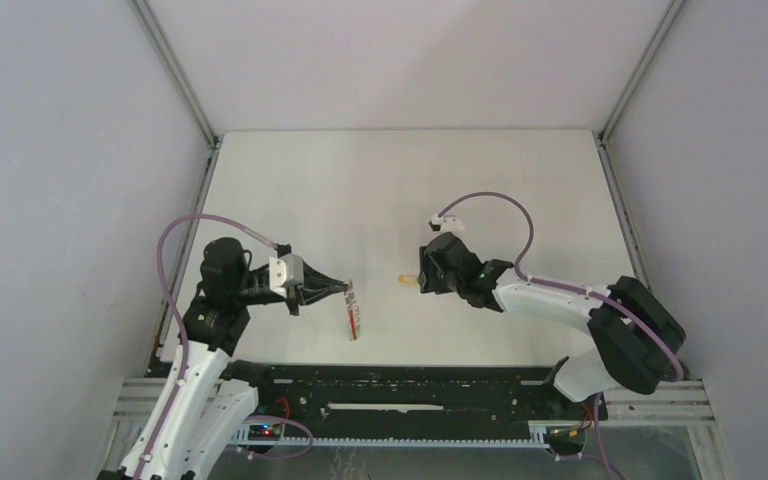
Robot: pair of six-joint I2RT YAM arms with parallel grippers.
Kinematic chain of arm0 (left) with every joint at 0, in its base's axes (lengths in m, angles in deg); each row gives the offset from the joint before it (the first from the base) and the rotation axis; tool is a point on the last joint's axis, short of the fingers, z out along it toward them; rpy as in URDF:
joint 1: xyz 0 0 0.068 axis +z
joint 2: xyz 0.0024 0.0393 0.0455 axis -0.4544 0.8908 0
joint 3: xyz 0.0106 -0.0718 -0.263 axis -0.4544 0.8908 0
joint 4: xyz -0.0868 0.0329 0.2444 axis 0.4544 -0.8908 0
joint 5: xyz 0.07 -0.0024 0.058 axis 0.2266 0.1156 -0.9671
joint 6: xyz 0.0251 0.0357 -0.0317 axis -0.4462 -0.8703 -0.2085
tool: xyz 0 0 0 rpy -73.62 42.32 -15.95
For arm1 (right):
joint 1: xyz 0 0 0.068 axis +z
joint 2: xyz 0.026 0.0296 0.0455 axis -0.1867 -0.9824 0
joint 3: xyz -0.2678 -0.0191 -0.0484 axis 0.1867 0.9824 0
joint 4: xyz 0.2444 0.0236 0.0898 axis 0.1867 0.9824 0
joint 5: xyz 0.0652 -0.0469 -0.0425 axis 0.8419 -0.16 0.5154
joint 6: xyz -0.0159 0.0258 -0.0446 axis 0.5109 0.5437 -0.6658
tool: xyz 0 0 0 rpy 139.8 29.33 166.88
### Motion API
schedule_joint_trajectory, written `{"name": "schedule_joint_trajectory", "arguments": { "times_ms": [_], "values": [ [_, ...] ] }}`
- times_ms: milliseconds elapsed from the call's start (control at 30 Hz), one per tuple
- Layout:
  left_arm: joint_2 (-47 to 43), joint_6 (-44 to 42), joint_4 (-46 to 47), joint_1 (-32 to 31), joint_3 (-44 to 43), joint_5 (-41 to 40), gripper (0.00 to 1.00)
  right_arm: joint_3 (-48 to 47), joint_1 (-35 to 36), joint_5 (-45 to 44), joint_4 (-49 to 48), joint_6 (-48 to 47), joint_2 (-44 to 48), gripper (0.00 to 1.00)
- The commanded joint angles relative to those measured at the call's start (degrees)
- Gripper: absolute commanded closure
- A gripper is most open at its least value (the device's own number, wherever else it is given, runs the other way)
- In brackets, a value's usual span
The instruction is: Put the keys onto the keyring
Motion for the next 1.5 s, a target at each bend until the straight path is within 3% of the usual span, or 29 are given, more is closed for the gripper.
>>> {"name": "schedule_joint_trajectory", "arguments": {
  "times_ms": [0,33,133,167,300,367,433,533,967,1467],
  "values": [
    [0.3,1.4,2.1,0.3,-1.9,0.9,1.00,4.5,4.0,-8.1,-5.4,-0.5,11.1,0.13],
    [0.6,1.4,2.1,0.3,-1.9,0.9,1.00,6.4,3.0,-5.2,-6.9,1.3,12.6,0.02],
    [1.3,2.3,3.1,0.3,-1.4,1.0,1.00,8.8,-5.2,13.9,-11.6,3.4,8.4,0.00],
    [1.3,2.6,3.5,0.3,-1.2,0.8,1.00,7.4,-5.8,14.9,-9.3,4.2,6.5,0.00],
    [1.5,3.3,3.6,0.3,-1.2,0.8,1.00,6.1,-1.3,8.4,-9.1,7.7,3.7,0.05],
    [1.8,3.1,3.6,0.3,-1.4,0.8,1.00,3.2,-0.3,6.2,-4.7,11.2,0.5,0.25],
    [2.0,3.1,3.7,0.3,-1.7,0.9,1.00,-0.5,0.6,3.8,-0.6,12.9,-2.2,0.34],
    [2.1,3.1,3.7,0.3,-1.9,0.9,1.00,-1.4,1.9,1.5,-0.2,15.0,-3.9,0.28],
    [1.7,3.0,3.8,0.2,-1.6,0.9,1.00,-3.2,-2.4,0.6,-3.4,20.1,-10.1,0.33],
    [1.2,2.4,3.7,0.2,-1.1,0.6,1.00,-7.0,-5.3,-2.8,-6.8,18.3,-14.7,0.40]
  ]
}}
